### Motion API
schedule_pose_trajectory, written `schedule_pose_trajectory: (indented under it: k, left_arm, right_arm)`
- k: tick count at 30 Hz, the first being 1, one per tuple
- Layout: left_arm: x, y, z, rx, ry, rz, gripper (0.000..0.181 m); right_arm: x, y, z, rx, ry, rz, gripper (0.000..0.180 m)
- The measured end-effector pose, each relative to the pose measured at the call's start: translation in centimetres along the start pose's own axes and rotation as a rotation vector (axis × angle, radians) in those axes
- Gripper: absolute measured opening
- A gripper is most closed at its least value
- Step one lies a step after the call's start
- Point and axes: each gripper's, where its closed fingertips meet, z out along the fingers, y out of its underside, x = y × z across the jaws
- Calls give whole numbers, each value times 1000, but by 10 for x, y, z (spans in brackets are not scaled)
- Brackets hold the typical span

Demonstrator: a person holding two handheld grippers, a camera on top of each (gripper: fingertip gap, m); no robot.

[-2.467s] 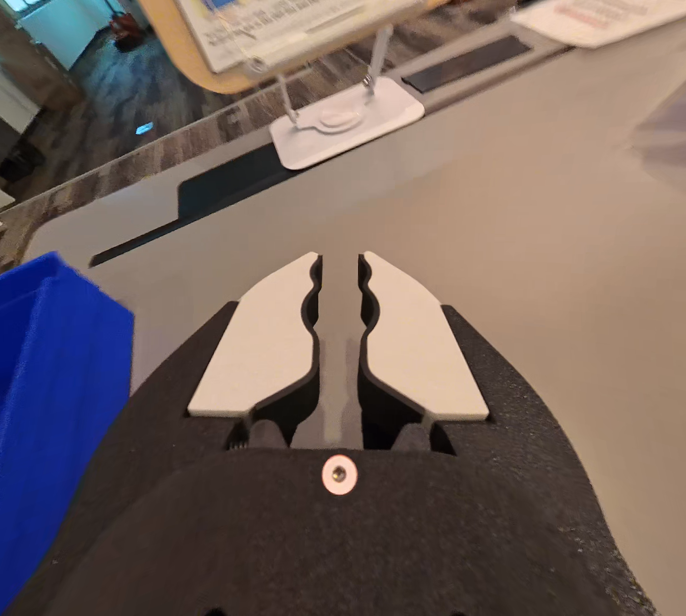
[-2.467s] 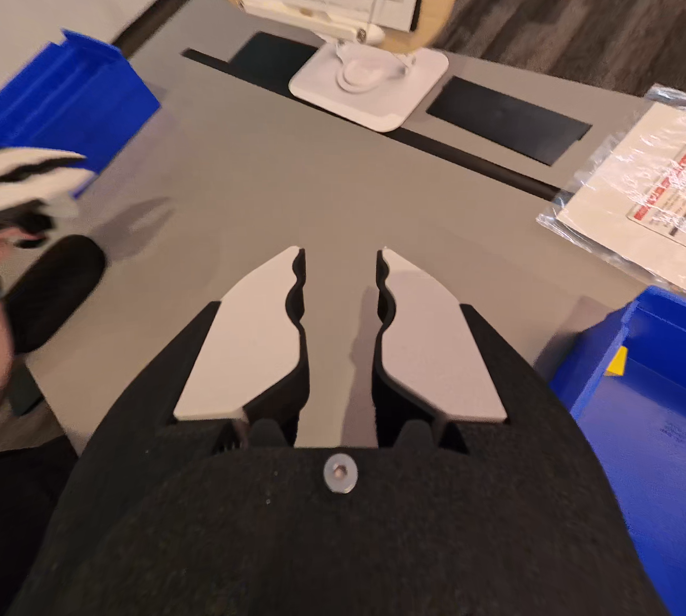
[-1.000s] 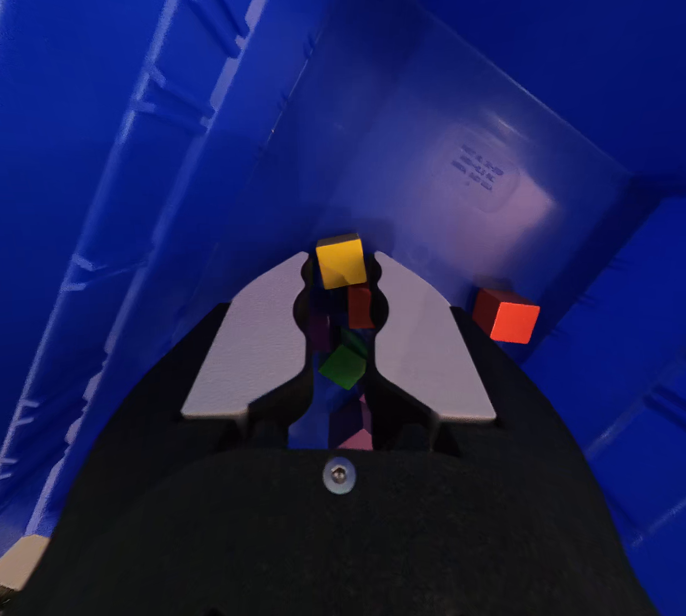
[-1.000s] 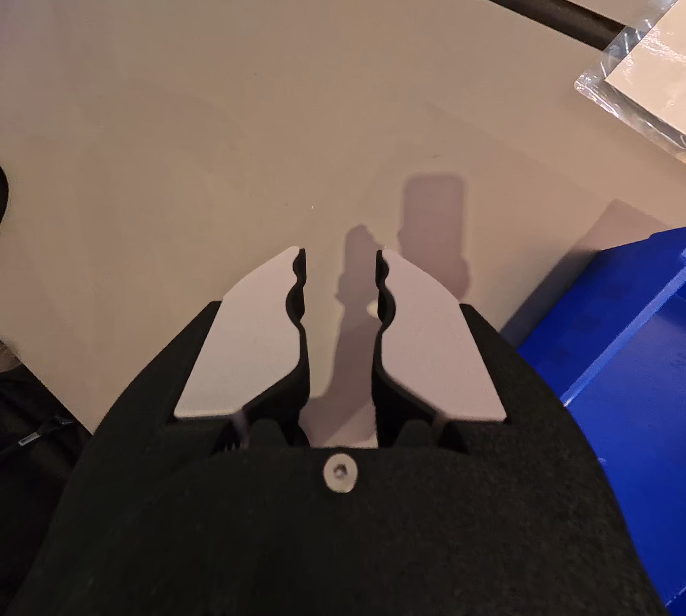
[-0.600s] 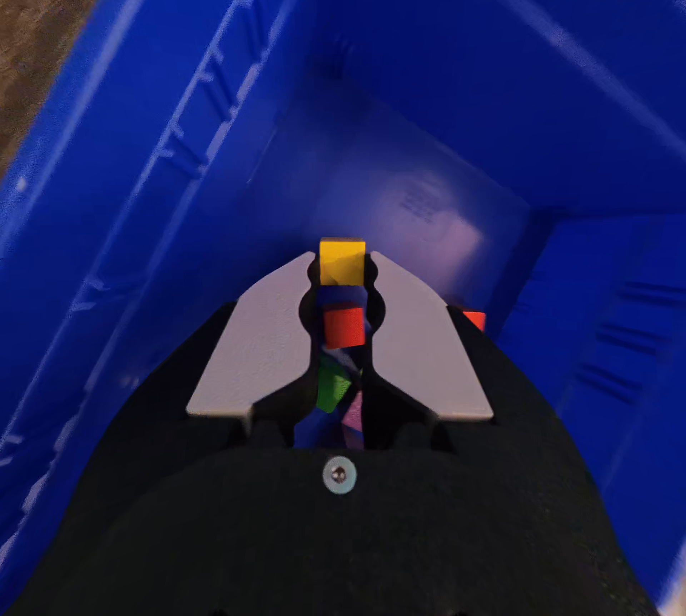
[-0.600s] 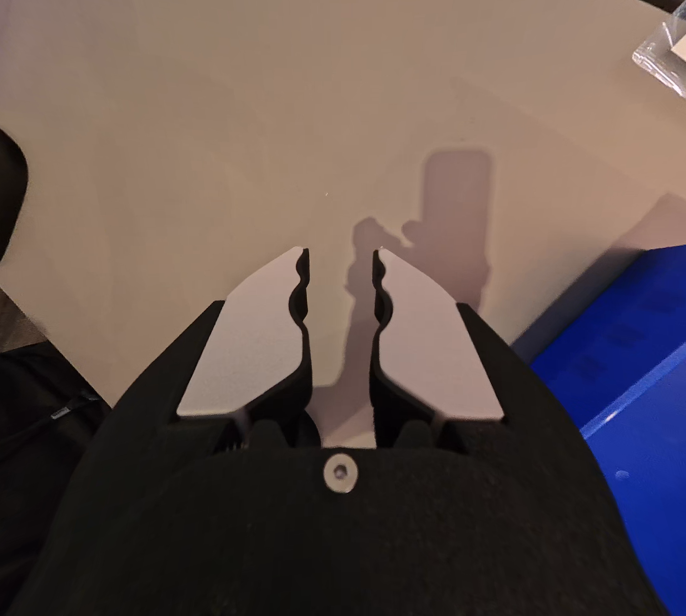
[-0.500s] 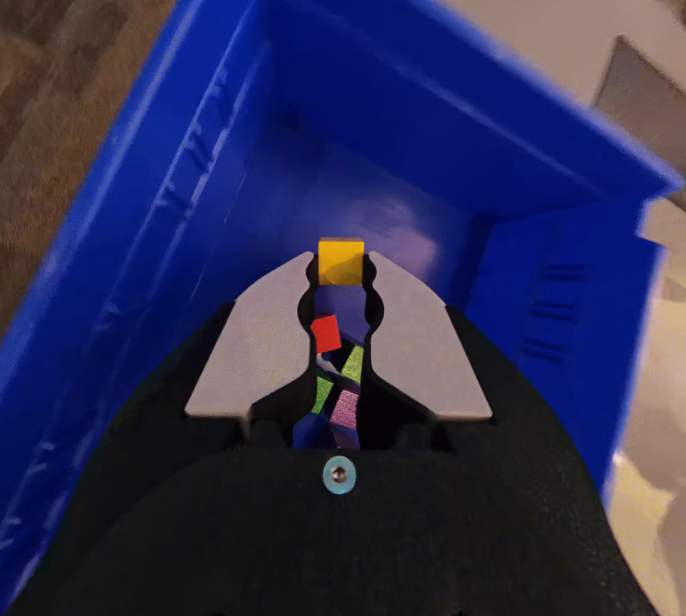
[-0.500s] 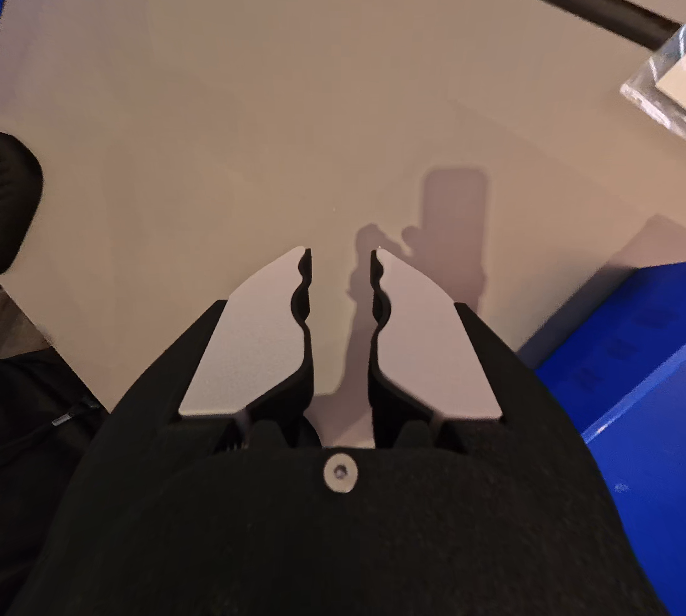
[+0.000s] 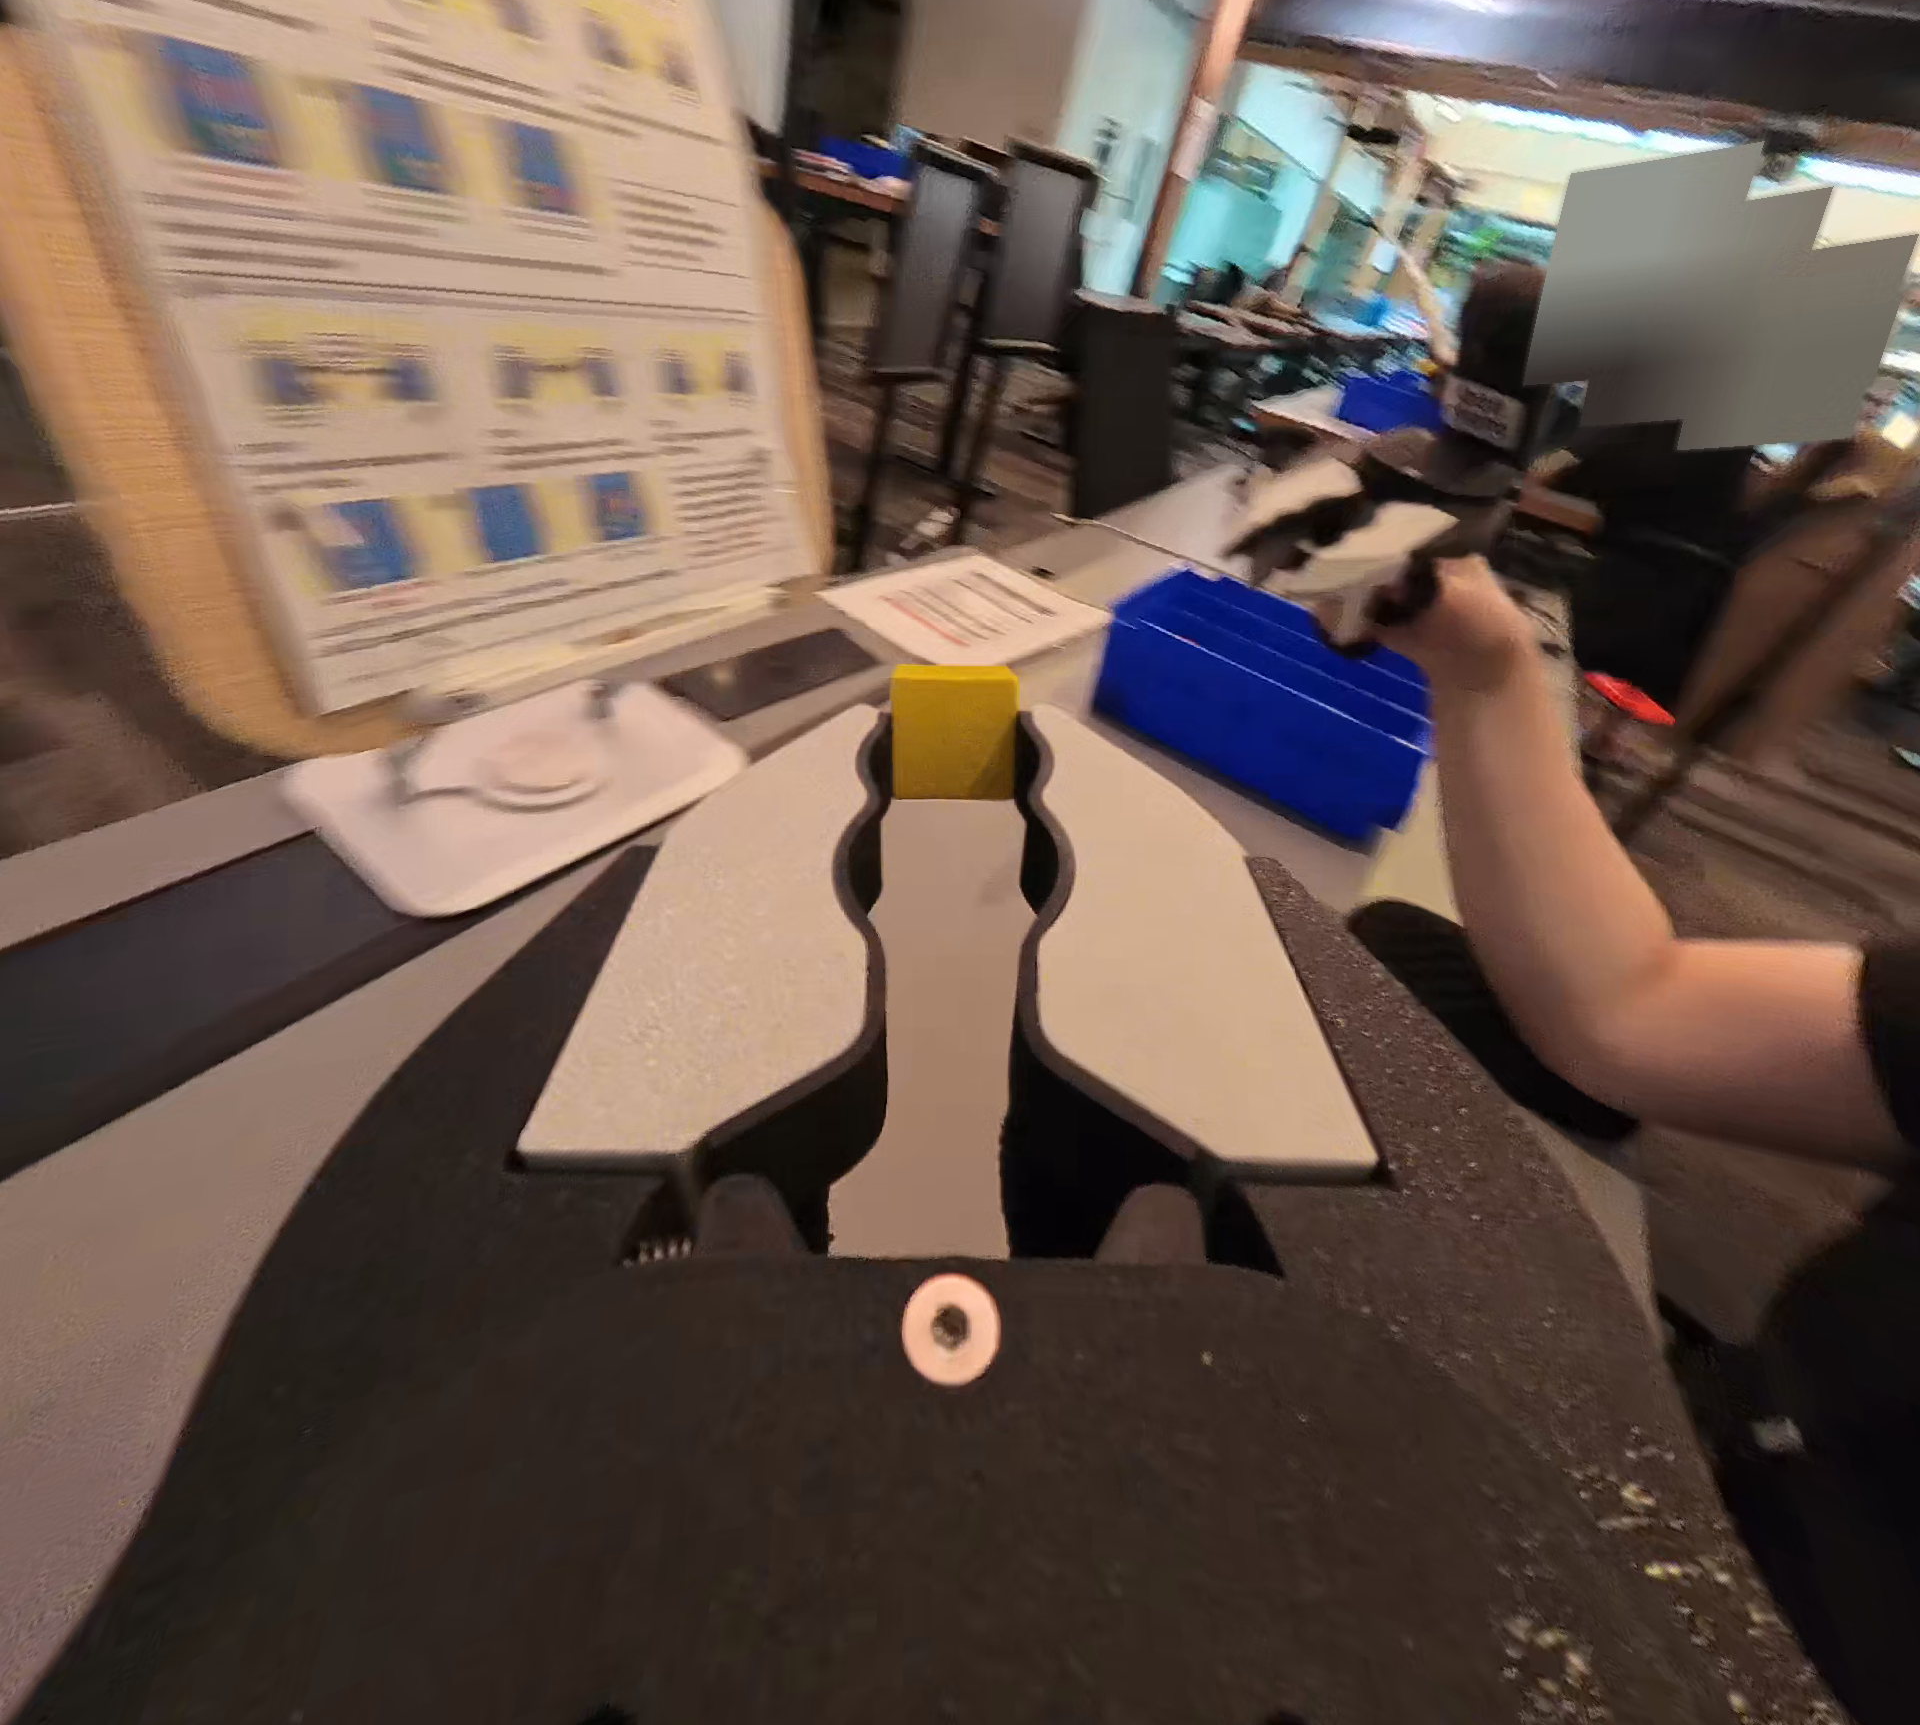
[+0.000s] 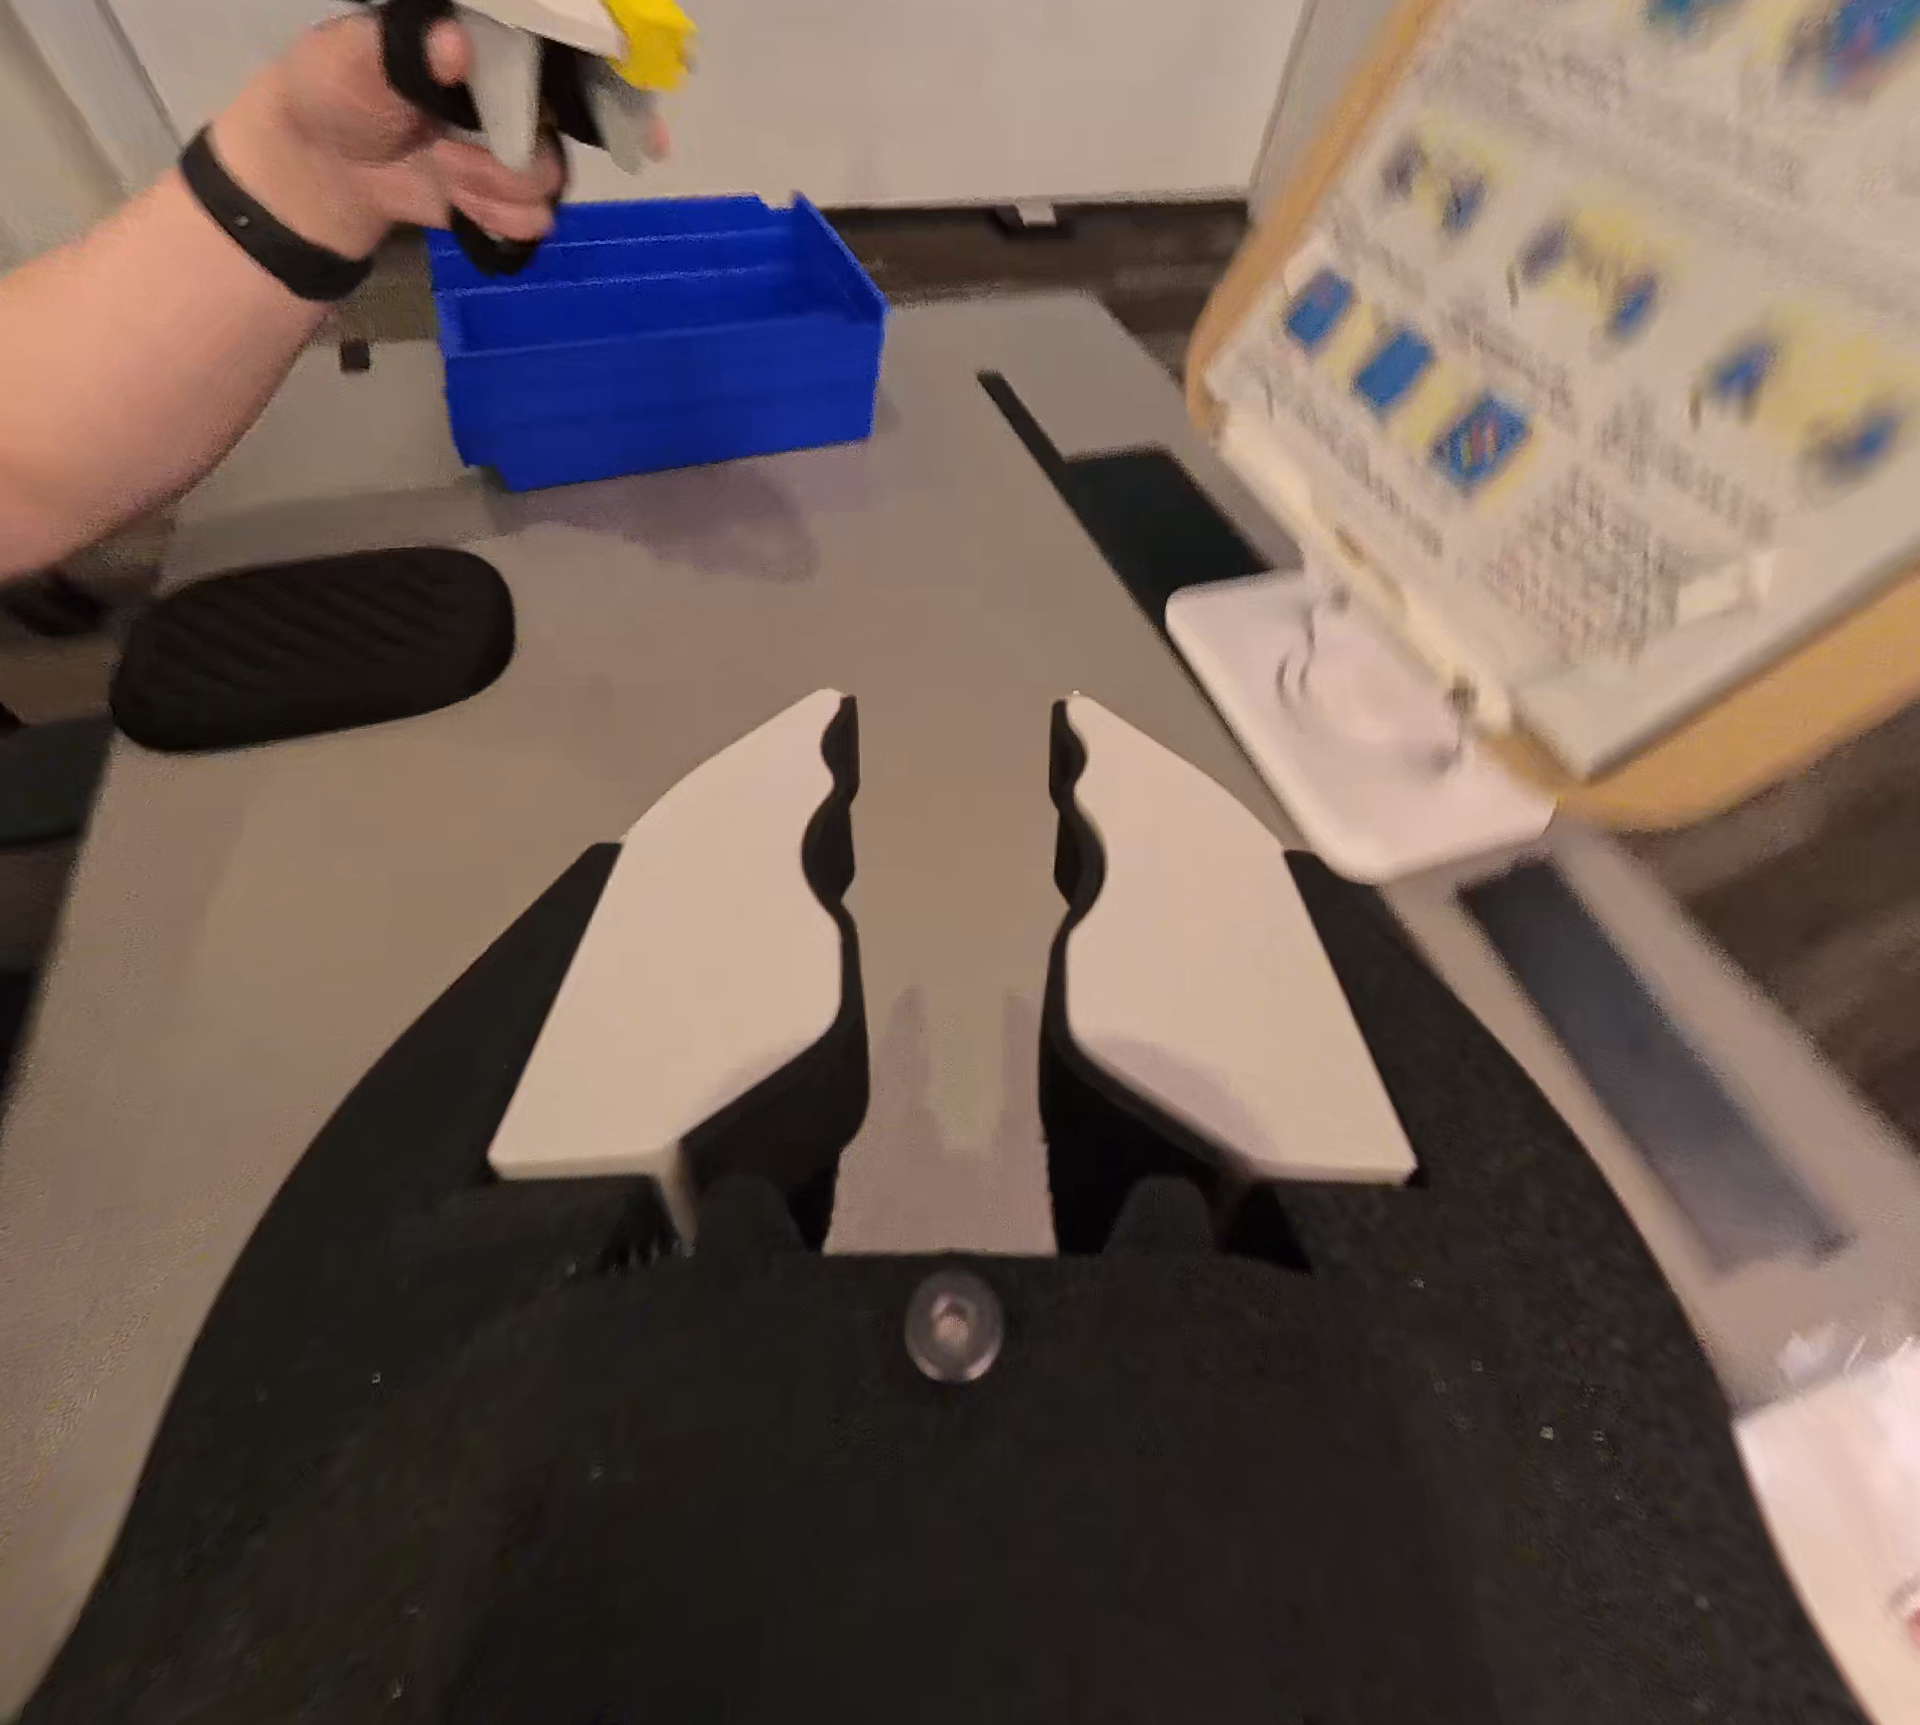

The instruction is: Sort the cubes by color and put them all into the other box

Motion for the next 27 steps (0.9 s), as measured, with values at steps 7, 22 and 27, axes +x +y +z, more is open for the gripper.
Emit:
schedule_pose_trajectory:
  k: [7,22,27]
  left_arm:
    - [114,13,76,-125,304,16,22]
    - [143,22,80,-155,556,-262,22]
    - [146,33,84,-196,591,-286,22]
  right_arm:
    - [-87,-56,37,190,-92,-400,32]
    - [-110,-76,61,300,191,-816,36]
    - [-115,-69,70,275,176,-839,27]
